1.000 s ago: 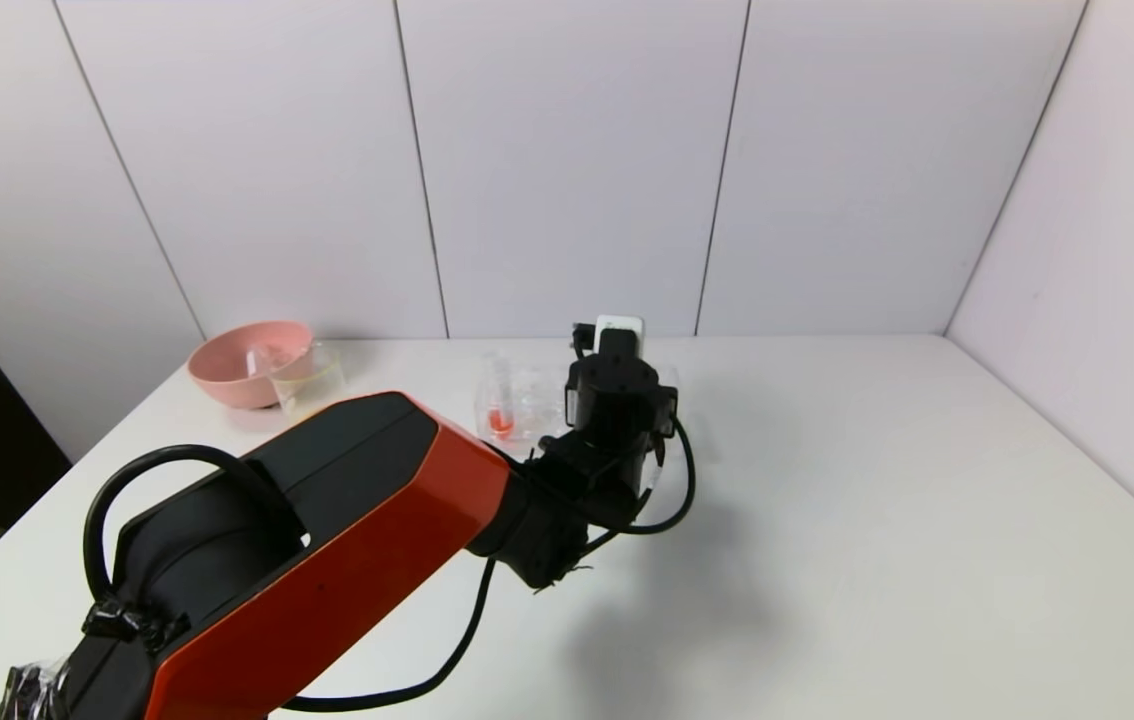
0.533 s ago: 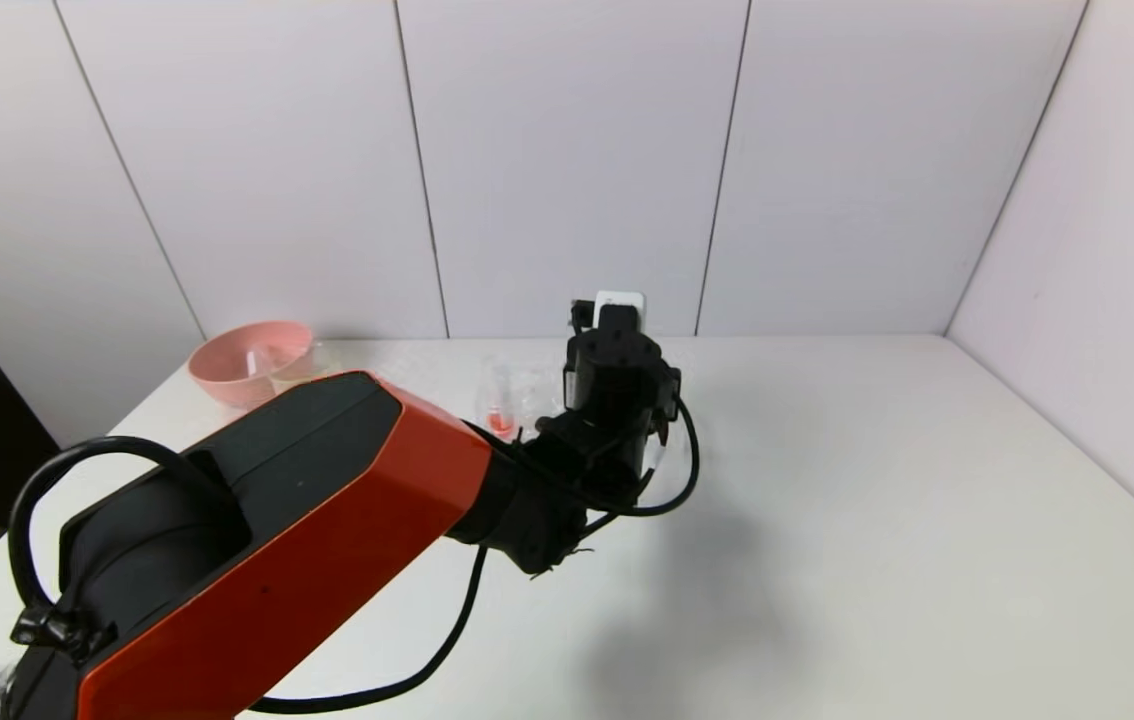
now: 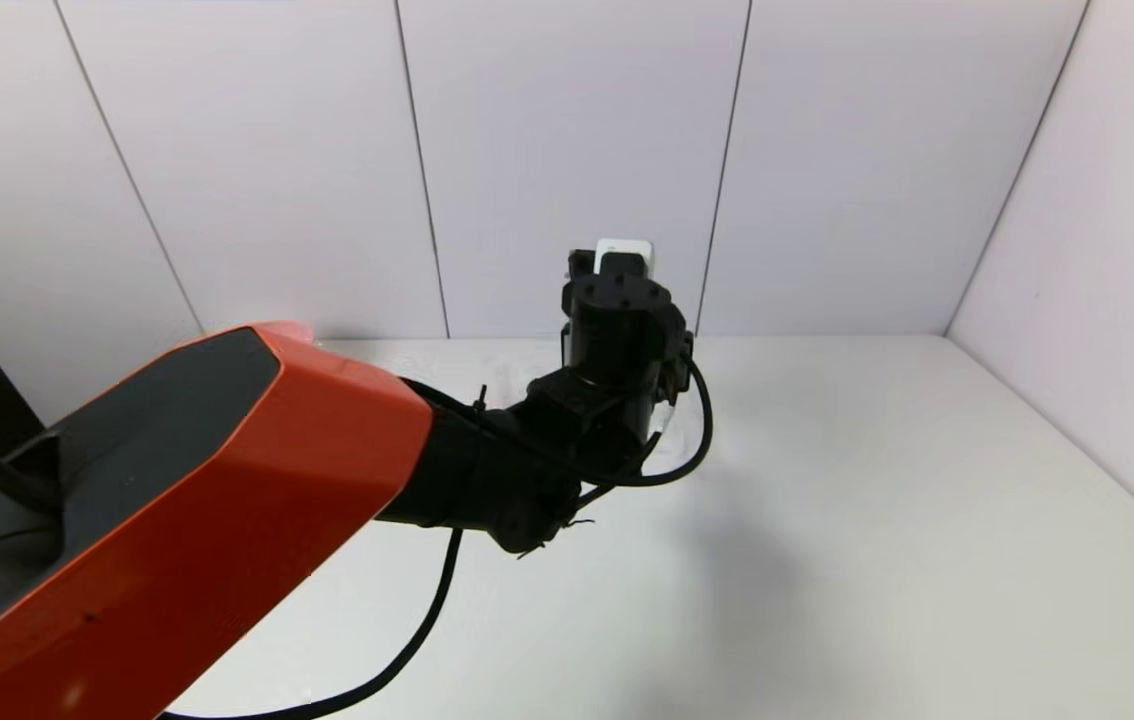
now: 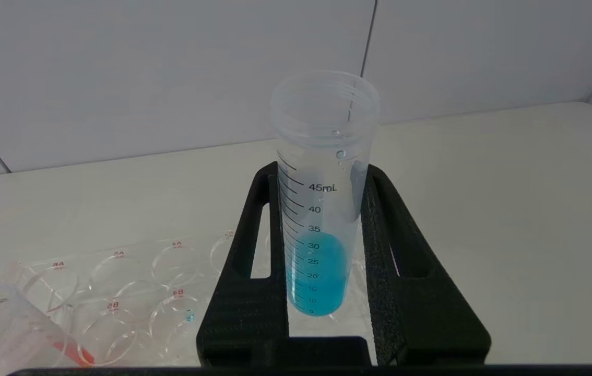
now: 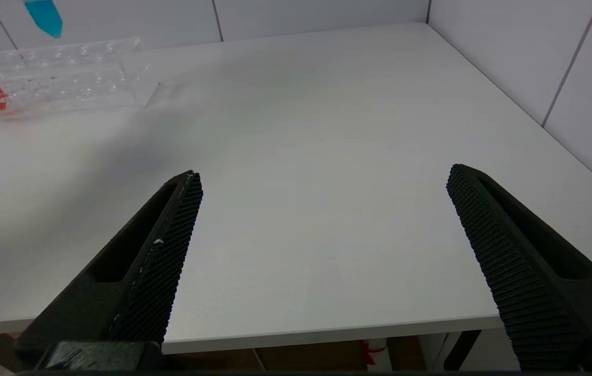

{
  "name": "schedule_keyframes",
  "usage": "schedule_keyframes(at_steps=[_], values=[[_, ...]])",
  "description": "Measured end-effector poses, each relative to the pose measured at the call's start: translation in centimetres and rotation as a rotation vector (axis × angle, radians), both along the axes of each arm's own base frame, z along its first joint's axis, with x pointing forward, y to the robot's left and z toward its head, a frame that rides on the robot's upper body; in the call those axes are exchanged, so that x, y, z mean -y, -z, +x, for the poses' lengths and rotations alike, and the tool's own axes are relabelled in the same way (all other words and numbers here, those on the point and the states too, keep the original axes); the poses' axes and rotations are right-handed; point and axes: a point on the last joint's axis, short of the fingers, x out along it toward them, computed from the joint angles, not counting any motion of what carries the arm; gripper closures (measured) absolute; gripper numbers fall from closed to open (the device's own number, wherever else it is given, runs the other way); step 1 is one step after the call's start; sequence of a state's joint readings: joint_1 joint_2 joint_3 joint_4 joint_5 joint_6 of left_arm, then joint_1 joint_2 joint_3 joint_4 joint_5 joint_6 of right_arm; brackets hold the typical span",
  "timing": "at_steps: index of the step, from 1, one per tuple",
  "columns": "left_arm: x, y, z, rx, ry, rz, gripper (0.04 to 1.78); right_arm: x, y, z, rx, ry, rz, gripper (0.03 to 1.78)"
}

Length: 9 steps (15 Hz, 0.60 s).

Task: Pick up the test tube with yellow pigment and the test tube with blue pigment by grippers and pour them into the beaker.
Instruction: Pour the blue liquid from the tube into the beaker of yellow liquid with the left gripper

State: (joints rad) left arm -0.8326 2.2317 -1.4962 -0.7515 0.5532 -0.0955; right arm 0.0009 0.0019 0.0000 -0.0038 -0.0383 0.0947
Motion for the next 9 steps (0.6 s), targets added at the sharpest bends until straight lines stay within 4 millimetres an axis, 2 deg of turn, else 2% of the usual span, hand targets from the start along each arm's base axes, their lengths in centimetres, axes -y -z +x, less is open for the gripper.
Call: schedule_keyframes(at_steps=[5,8,9], values=[[-1.6,-3.6,-2.0,-0.001,0.004,0.002,1.38,0.0,0.0,0.0,0.000,0.000,0.000,0.10],[-4.6,-5.3,-2.8,-0.020,-0.025,0.024,1.38,0.0,0.0,0.0,0.000,0.000,0.000,0.10],[-6.2,-5.9,-2.9,-0.027,-0.047,0.031,1.38,0.0,0.0,0.0,0.000,0.000,0.000,0.10]])
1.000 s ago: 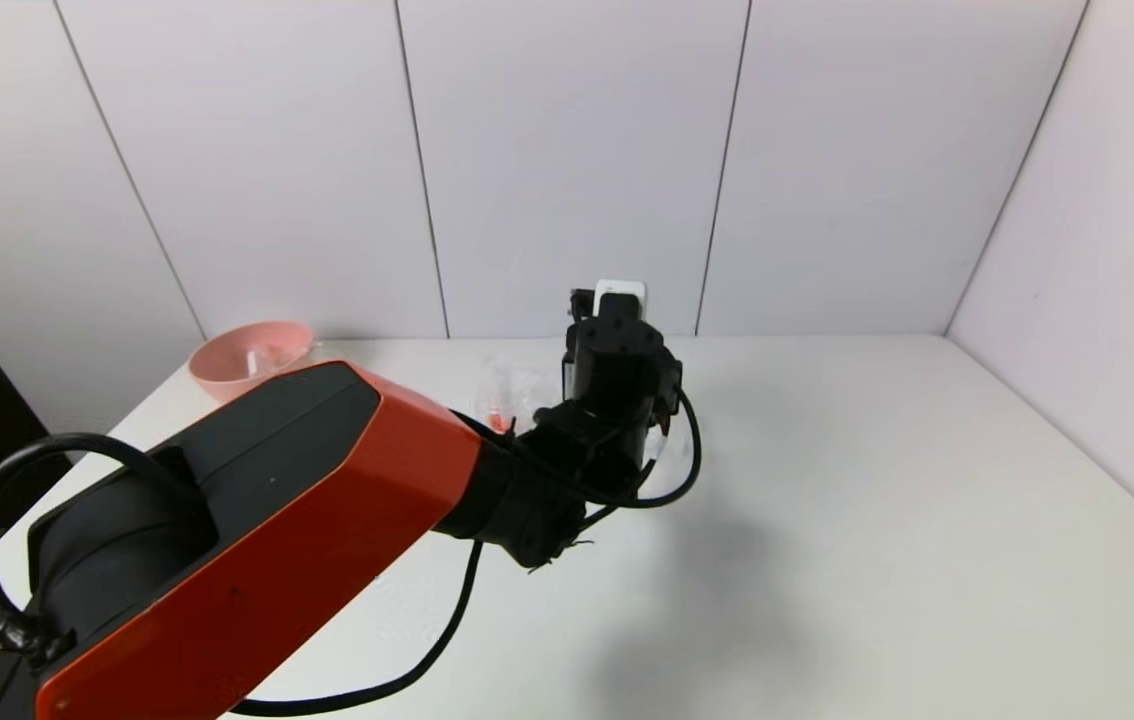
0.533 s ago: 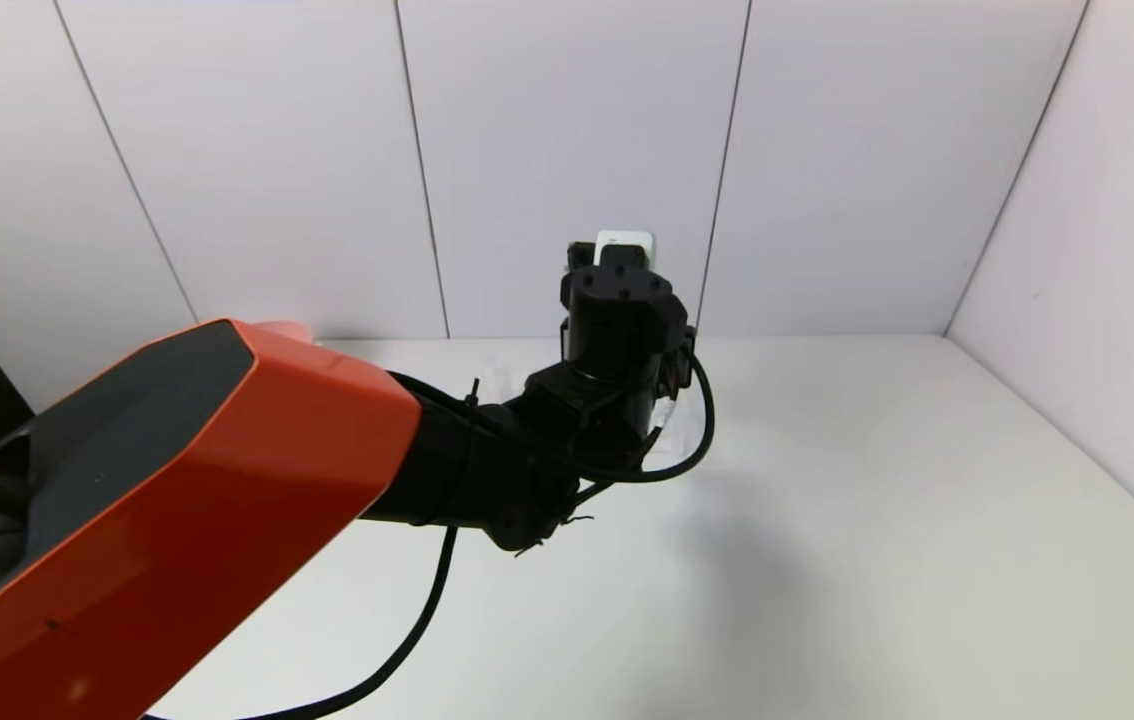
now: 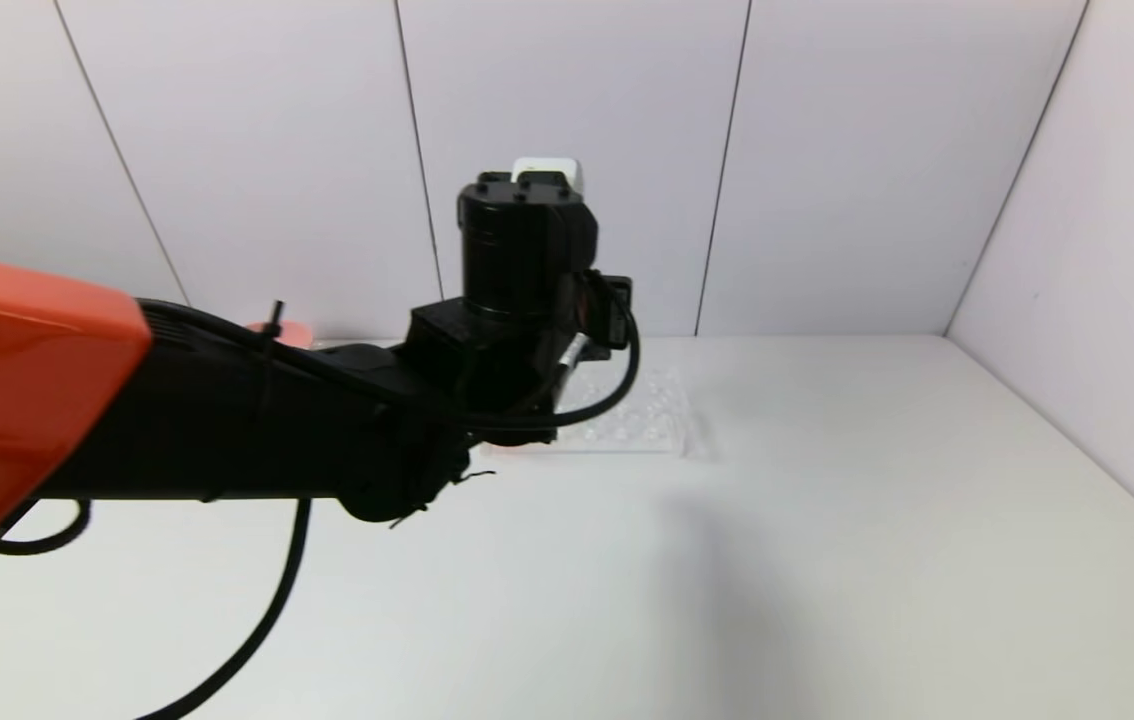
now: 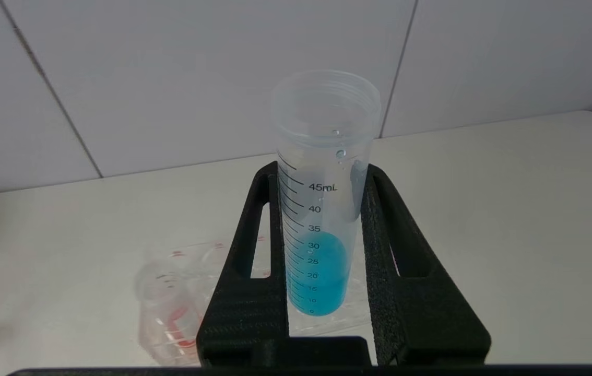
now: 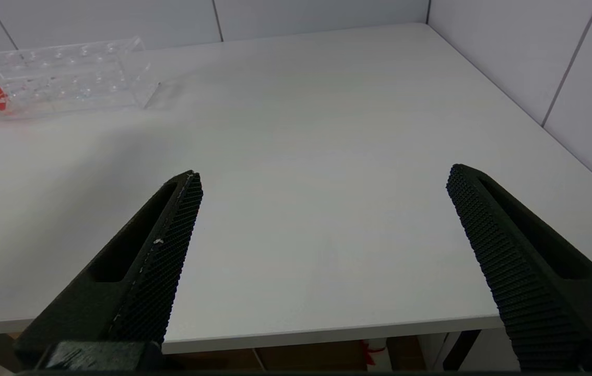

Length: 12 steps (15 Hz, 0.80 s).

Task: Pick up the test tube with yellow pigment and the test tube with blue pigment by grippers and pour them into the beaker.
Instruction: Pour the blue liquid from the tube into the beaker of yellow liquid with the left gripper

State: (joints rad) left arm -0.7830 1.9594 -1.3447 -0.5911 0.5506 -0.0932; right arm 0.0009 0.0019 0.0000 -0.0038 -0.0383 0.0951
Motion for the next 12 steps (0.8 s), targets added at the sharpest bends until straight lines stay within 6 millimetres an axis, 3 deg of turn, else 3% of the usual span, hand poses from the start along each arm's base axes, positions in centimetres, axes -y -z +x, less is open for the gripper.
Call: schedule_keyframes(at_steps=[7,12], values=[[-10.9,-3.0,-0.8,-0.012,-0.117,0.003,1.38,0.0,0.0,0.0,0.000,-0.001,0.000,0.10],[-18.4,-3.6,-1.3,-0.002,-0.193,-0.018,1.38,0.0,0.0,0.0,0.000,0.000,0.000,0.10]])
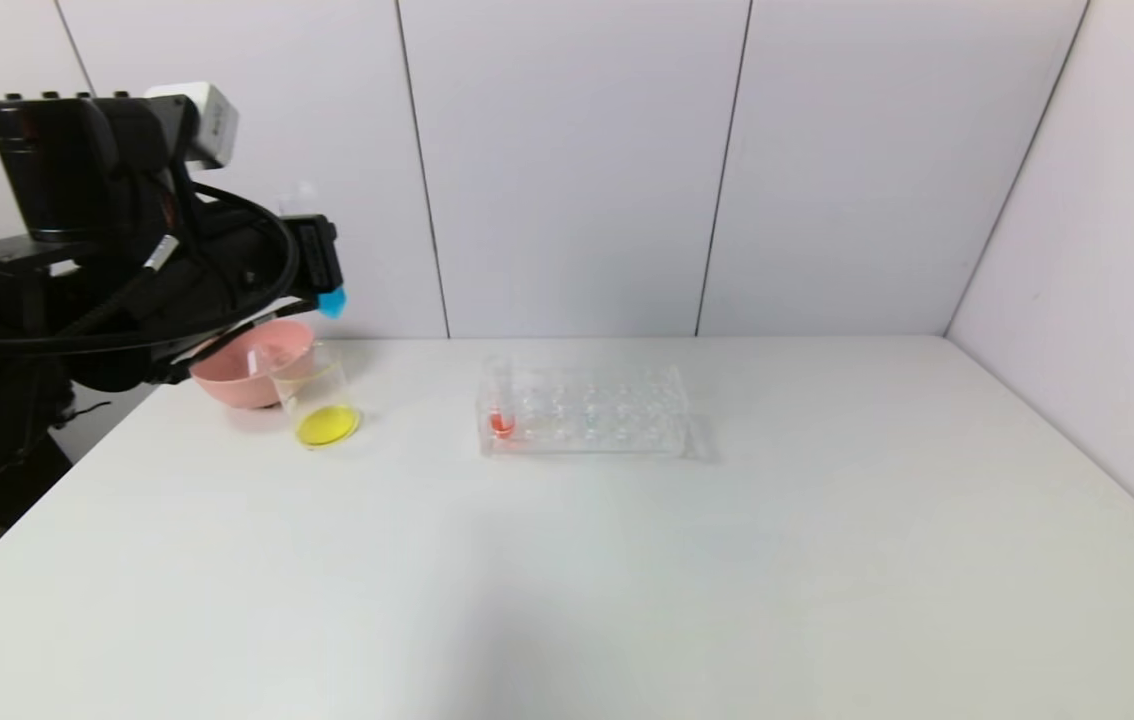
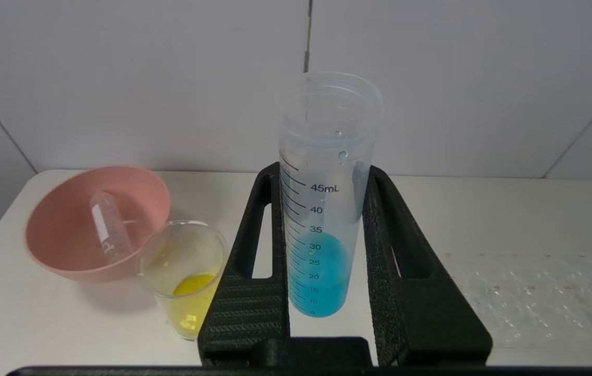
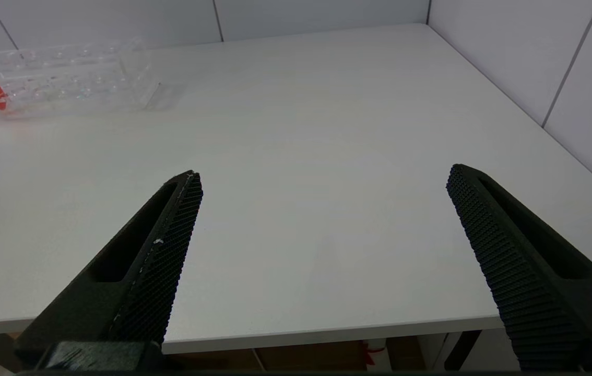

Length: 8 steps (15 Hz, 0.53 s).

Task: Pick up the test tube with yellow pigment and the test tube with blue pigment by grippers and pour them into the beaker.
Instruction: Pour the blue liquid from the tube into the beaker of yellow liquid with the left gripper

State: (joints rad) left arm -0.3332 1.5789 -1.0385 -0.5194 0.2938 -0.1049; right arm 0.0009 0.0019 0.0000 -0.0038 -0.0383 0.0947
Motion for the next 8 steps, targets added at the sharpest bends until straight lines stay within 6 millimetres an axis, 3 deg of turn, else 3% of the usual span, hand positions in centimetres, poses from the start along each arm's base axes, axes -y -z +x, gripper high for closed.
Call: schedule_keyframes(at_steps=[4,8], values=[[-5.3,-0.2,-0.3,0.005,-0.045,-0.007,1.38,0.0,0.0,0.0,0.000,-0.001,0.000,0.10],[-7.9,0.0,-0.6,0.003,-0.057,-0.007,1.38,0.0,0.0,0.0,0.000,0.000,0.000,0.10]])
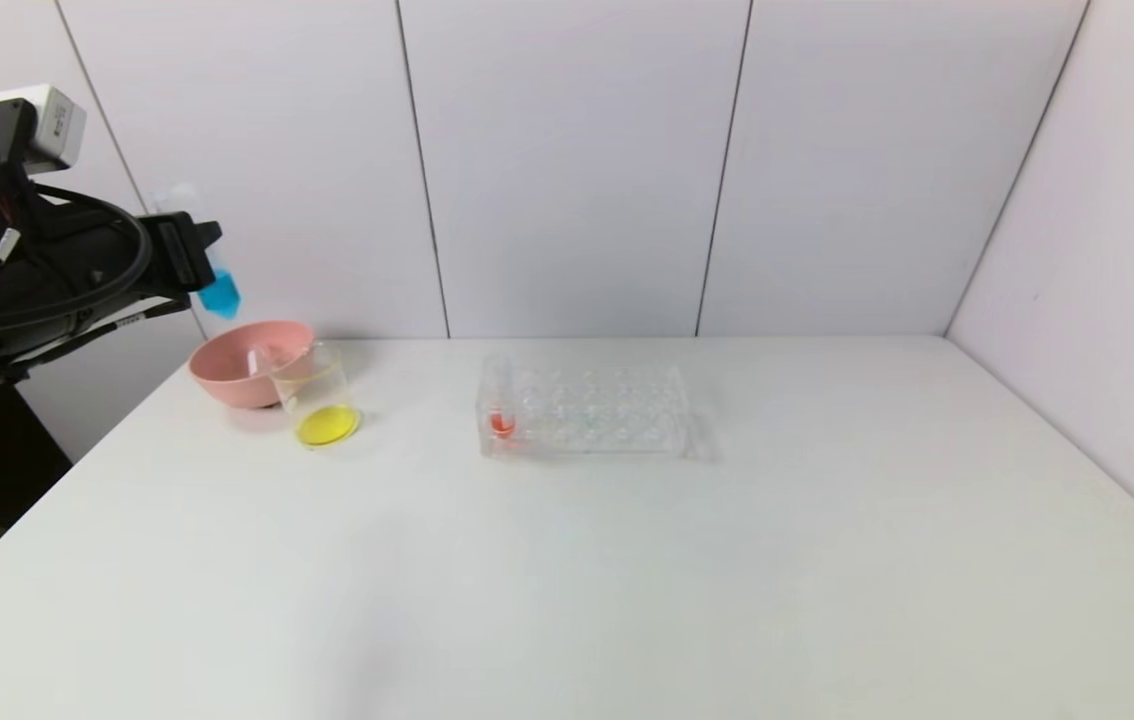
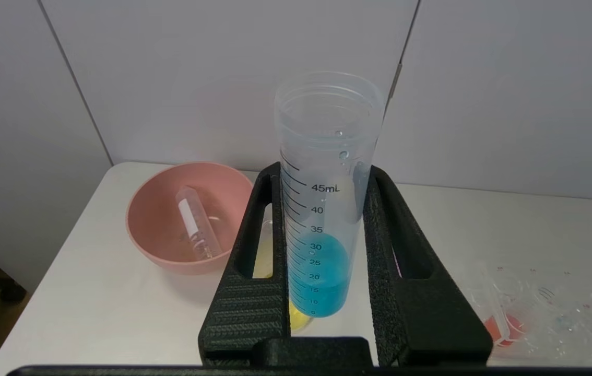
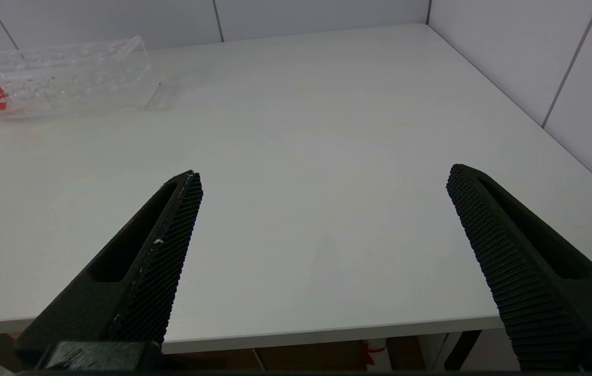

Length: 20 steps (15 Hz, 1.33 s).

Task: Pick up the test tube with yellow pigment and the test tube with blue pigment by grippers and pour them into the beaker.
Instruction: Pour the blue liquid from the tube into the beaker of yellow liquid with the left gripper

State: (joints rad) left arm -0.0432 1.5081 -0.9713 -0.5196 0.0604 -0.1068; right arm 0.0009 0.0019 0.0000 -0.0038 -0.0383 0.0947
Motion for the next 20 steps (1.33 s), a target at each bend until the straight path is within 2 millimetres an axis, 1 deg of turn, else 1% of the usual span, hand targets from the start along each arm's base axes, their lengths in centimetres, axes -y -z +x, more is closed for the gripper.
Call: schedule_keyframes(at_steps=[2,5,8,11,14,18,20], values=[[-0.5,0.3,-0.1,-0.010,0.001,0.000,1.38,0.0,0.0,0.0,0.000,0.000,0.000,0.10],[-0.8,0.7,-0.1,-0.024,-0.003,0.000,1.38,0.0,0.0,0.0,0.000,0.000,0.000,0.10],[-1.4,1.1,0.2,-0.039,-0.017,0.003,1.38,0.0,0.0,0.0,0.000,-0.001,0.000,0.10],[-2.5,0.7,0.8,-0.026,-0.016,-0.001,1.38,0.0,0.0,0.0,0.000,0.000,0.000,0.10],[-3.8,1.0,1.1,-0.070,-0.048,0.002,1.38,0.0,0.0,0.0,0.000,0.000,0.000,0.10],[-4.3,0.0,1.2,-0.145,-0.063,0.004,1.38,0.0,0.0,0.0,0.000,0.000,0.000,0.10],[-4.4,-0.1,1.2,-0.209,-0.064,0.023,1.38,0.0,0.0,0.0,0.000,0.000,0.000,0.10]])
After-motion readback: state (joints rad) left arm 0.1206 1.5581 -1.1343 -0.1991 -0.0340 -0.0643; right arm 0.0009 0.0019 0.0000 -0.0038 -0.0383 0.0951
